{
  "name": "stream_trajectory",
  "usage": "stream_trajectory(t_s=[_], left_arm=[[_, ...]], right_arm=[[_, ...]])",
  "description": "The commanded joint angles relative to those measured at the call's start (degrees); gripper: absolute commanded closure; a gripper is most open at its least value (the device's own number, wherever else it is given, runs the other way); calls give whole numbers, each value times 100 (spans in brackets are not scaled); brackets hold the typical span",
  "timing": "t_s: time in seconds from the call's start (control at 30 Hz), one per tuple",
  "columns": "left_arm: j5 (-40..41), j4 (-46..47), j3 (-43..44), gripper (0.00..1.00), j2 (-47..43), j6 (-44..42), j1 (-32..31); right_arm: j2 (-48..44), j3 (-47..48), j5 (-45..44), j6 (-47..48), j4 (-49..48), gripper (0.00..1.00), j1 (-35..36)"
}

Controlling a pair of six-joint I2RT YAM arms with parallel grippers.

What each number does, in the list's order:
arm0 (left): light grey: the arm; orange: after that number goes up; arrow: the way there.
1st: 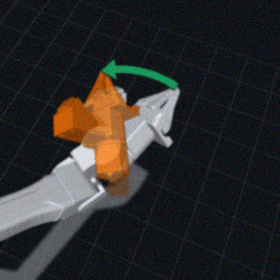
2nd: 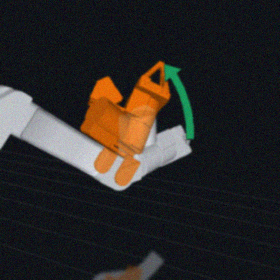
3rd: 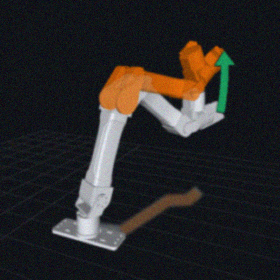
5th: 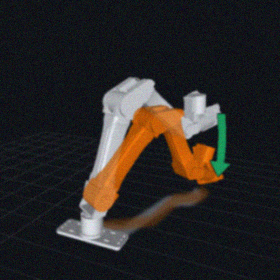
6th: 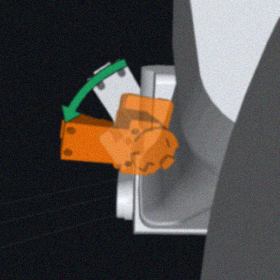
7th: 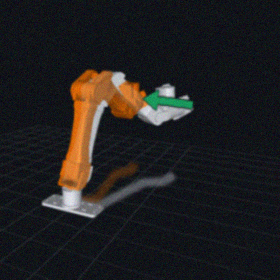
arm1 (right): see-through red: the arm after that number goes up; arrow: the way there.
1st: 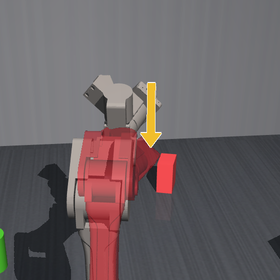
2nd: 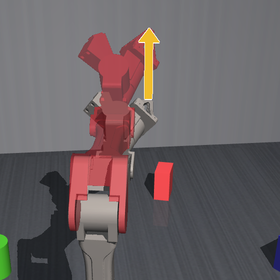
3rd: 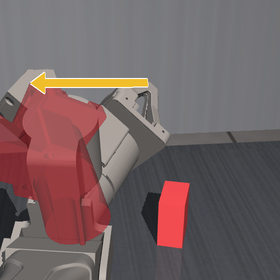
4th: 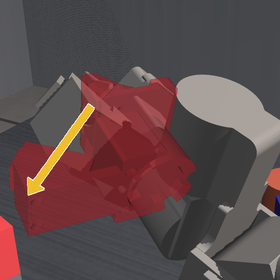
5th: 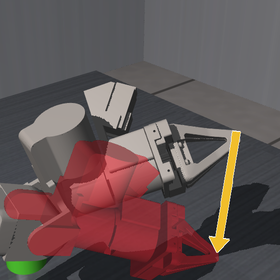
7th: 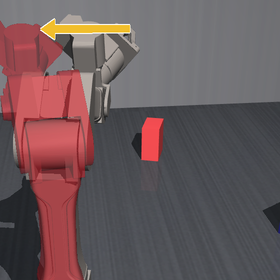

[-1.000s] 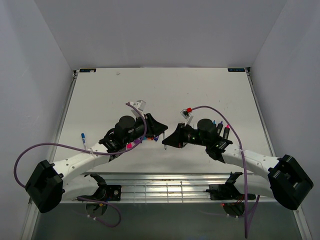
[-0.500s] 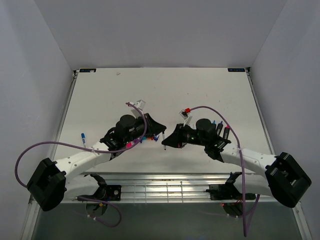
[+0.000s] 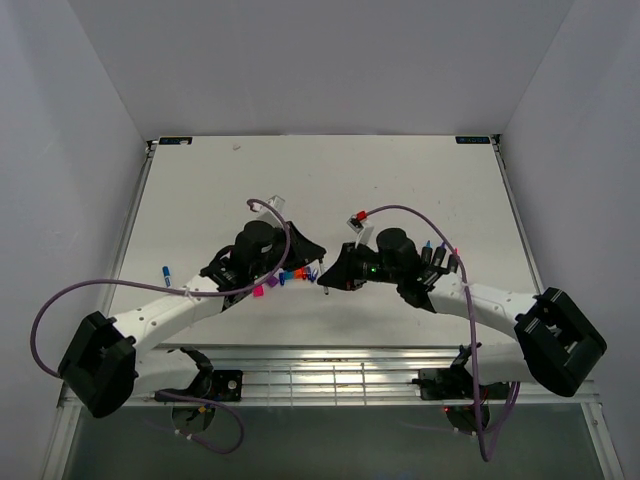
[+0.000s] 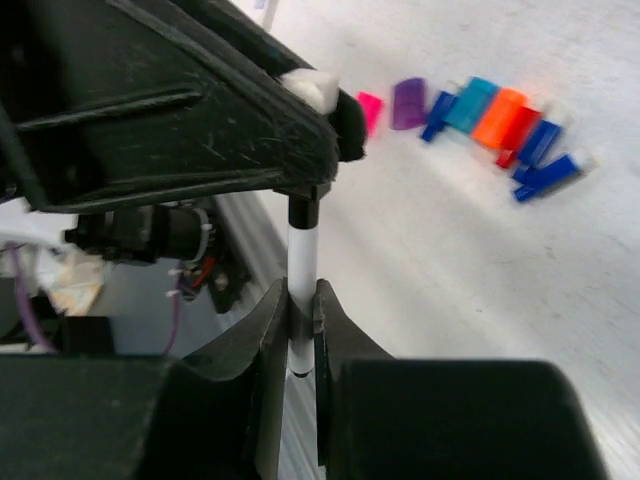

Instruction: Open the pen caps

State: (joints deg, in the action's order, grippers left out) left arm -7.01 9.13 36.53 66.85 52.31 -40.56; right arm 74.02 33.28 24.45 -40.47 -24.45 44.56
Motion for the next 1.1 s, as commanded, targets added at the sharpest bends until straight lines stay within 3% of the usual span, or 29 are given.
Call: stream_trajectory(t_s=[0.0, 0.03, 0.07, 0.1, 0.17, 0.23, 0.3, 0.37, 0.4, 0.5, 0.53, 0.6, 0.63, 0.73, 0.8, 0.9, 1.0, 1.03, 1.07], left_arm=[[541, -1278, 801, 100, 388, 551, 56], [612, -1795, 994, 100, 529, 587, 83], [926, -1992, 1370, 100, 670, 613, 135], [973, -2159, 1557, 100, 959, 648, 249], [921, -2214, 1882, 100, 1154, 727, 399], [737, -2047, 2006, 100, 1365, 841, 688], [229, -1906, 2112, 100, 1497, 921, 1013], [-54, -1582, 2086, 100, 1533, 947, 1190], [-569, -1302, 1816, 100, 1463, 895, 1390], [-1493, 253, 1113, 100, 1042, 781, 1734], [-1714, 387, 1023, 100, 875, 624, 1822], [-2180, 651, 839, 100, 673, 255, 2102], [-2496, 800, 612, 100, 524, -86, 2200], [-2735, 644, 146, 100, -188, -545, 2797], [-2841, 425, 38, 100, -539, -696, 3270], [-2536, -488, 230, 100, -638, -1090, 3466], [-1491, -2523, 723, 100, -568, -1636, 3467], [-1236, -2765, 767, 100, -568, -1706, 3467], [-1059, -2924, 759, 100, -585, -1794, 3467]], right_arm=[[78, 712, -1253, 723, 1328, 92, 184], [112, 950, -1980, 916, 1911, 92, 359], [191, 1231, -3780, 1083, 2474, 92, 813], [462, 1477, -4599, 1285, 3393, 92, 1009], [779, 2085, -6197, 1296, 4068, 92, 1422], [1228, 2463, -6950, 1243, 4649, 92, 1599], [1404, 2526, -6998, 1321, 4686, 92, 1635], [1379, 2403, -6849, 1392, 4458, 92, 1662], [1300, 2342, -6683, 1427, 4370, 92, 1662], [906, 1807, -4947, 1928, 3326, 92, 1408], [765, 1605, -3627, 1824, 3028, 92, 1076], [405, 771, -1804, 1570, 1641, 92, 583], [325, 463, -341, 1333, 1105, 92, 111], [341, -487, 1966, 157, -1319, 92, -437], [525, -856, 2414, -811, -2802, 92, -500], [535, -911, 2329, -781, -2892, 92, -500], [316, -368, 1058, 577, -507, 92, -501], [280, -44, 262, 836, 553, 92, -474], [254, 81, -103, 1013, 947, 92, -474]])
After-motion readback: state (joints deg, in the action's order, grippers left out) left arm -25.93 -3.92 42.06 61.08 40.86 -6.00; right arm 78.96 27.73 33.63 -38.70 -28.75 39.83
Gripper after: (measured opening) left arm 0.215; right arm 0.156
